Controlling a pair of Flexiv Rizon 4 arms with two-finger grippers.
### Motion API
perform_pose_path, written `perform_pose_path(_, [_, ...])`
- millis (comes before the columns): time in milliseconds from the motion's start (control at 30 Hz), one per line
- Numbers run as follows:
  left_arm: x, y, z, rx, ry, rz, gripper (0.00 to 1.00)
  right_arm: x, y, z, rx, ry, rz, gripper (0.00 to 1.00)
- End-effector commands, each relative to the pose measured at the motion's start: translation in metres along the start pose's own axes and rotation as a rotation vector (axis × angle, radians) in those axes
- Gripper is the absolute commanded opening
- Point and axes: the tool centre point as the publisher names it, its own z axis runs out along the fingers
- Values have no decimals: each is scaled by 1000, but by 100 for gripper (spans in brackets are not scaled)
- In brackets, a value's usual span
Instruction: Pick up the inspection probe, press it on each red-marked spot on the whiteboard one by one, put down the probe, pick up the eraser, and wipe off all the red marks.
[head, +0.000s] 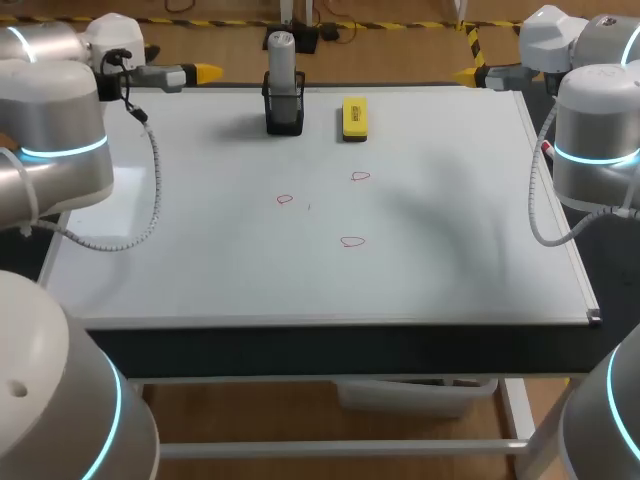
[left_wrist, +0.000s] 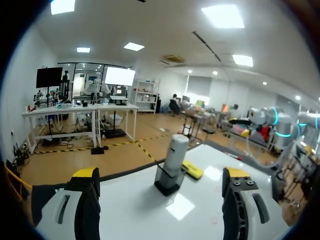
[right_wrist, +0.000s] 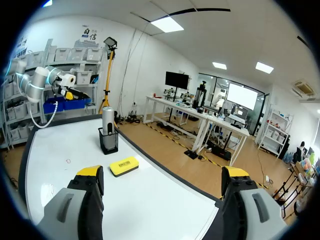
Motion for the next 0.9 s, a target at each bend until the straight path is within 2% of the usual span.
perform_pose_path(33, [-11, 3, 4, 74, 50, 17, 100, 0, 0, 0, 2, 1, 0, 100])
perform_pose_path(500, [-24, -2, 32, 127, 341, 88, 100, 0, 0, 0, 2, 1, 0, 100])
perform_pose_path(900, [-41, -1, 55, 124, 455, 107, 100, 0, 0, 0, 2, 1, 0, 100])
